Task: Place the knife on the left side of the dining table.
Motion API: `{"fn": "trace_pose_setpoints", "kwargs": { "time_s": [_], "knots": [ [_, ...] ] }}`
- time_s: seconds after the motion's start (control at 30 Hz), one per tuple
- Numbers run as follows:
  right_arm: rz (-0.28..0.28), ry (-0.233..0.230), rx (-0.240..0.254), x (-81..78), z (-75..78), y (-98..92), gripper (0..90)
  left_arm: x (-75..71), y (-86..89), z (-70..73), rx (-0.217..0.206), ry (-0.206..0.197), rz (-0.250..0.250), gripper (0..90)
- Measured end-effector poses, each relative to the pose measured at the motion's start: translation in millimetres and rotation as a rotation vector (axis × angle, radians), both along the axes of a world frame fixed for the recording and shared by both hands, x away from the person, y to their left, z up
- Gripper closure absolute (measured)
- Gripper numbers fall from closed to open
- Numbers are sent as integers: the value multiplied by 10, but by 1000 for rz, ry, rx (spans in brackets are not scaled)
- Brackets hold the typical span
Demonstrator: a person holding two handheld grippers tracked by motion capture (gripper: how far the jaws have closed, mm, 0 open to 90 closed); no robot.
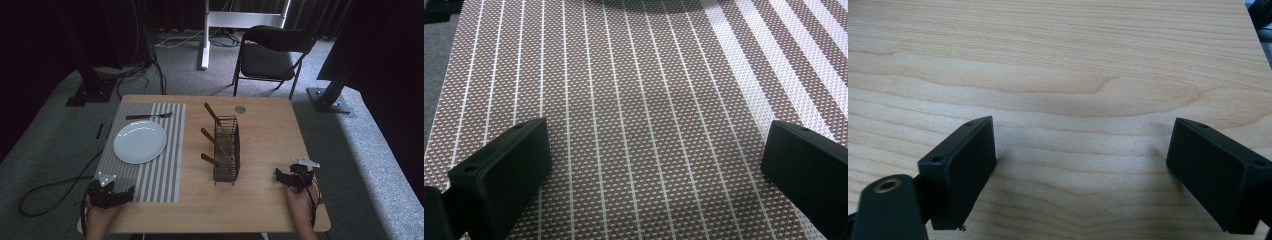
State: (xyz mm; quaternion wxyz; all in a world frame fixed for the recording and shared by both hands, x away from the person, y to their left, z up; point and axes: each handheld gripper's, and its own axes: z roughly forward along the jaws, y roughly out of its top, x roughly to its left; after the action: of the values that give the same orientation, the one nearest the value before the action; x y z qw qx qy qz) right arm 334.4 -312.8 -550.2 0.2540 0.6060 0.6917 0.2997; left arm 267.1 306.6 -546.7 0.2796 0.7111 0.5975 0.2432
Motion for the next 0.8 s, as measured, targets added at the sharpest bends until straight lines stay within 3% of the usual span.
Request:
{"fn": "trace_pose_setpoints", "kwargs": {
  "time_s": [0.8],
  "knots": [
    [0,0,0,-1,0,1,116,2,14,11,0,6,-12,8]
  ]
}}
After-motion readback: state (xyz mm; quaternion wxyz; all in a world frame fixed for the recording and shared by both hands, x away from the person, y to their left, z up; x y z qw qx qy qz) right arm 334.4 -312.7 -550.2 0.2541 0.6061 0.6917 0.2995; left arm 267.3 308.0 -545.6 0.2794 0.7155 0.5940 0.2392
